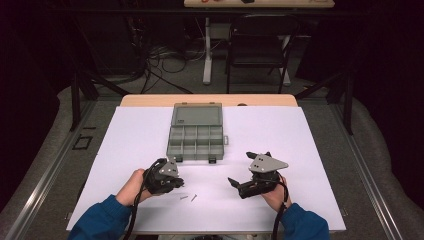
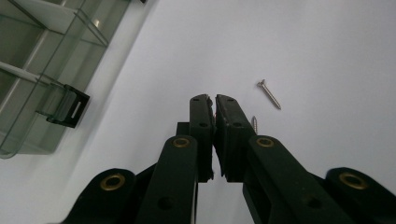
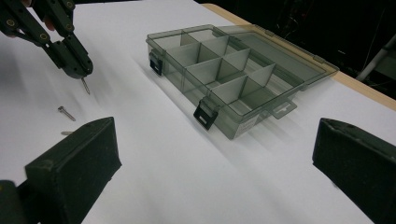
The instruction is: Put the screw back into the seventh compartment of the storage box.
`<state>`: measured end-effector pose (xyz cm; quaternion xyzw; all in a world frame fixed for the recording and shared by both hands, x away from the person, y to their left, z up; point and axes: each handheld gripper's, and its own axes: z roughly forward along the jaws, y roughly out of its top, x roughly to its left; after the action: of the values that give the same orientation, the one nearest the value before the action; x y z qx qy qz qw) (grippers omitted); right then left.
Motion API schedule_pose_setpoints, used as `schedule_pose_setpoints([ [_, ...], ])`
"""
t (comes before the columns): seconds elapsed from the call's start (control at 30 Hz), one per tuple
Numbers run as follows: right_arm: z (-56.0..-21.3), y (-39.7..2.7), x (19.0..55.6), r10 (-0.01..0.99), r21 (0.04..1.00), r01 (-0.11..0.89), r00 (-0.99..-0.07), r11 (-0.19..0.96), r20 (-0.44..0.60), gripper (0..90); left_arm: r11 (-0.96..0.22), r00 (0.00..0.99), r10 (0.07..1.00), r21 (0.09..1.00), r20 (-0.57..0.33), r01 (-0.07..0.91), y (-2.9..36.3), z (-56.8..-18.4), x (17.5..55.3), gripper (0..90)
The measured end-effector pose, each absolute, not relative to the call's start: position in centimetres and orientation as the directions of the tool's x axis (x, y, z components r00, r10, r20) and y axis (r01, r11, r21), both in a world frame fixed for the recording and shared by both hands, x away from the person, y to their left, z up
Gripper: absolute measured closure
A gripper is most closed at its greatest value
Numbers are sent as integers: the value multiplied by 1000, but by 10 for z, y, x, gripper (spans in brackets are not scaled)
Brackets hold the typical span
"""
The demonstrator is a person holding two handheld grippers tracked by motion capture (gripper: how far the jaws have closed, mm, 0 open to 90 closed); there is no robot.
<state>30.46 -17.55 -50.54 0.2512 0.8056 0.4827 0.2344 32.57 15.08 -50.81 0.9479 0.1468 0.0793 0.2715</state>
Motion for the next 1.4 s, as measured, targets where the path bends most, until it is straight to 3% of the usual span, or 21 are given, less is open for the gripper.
schedule_pose_setpoints([
  [1.4, -506, -185, 306, 649, 902, 190, -751, 388, -122, 0, -806, 947, 293, 567, 133, 170, 126, -480, 356, 862],
])
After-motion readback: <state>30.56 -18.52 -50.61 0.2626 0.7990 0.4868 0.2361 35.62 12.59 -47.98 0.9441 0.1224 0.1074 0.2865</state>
